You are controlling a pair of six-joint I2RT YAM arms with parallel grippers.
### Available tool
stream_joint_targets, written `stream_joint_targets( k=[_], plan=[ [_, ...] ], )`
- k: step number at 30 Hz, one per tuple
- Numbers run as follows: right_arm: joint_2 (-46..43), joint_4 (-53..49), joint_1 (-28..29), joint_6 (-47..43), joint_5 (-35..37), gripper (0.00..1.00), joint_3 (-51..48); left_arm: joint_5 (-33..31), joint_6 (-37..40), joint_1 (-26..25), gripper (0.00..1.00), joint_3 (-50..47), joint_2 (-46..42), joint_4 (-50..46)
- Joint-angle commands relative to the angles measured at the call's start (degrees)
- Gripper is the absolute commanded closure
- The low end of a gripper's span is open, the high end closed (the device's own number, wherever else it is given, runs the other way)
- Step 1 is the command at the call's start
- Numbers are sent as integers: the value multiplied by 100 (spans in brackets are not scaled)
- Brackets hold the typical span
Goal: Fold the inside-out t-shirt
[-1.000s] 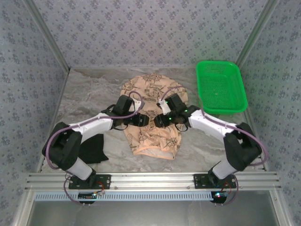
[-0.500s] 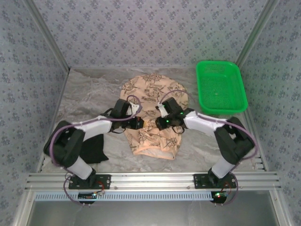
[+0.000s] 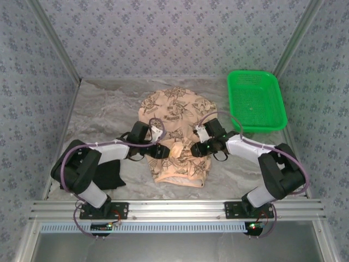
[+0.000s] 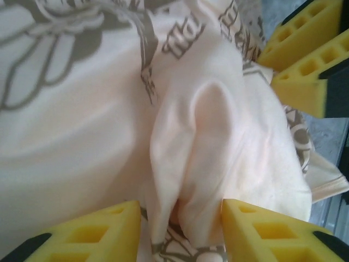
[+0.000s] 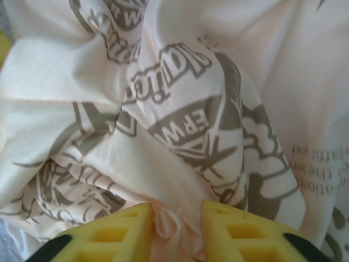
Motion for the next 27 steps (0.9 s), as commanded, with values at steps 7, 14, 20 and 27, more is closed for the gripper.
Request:
stream_joint_targets(
  k=[7, 14, 20, 27],
  plan=[
    [-756, -847, 631, -729, 704, 59, 832, -707, 144, -264, 56, 242, -892, -748],
    [12, -126, 643, -57, 317, 61, 601, -859, 51, -1023, 52, 544, -641, -809],
    [547, 285, 557, 180, 146, 60, 692, -1703, -144, -1181, 49, 624, -96, -575],
    [908, 509, 444, 239, -66, 59, 807, -1208, -179, -899, 99, 741, 138, -325]
  ],
)
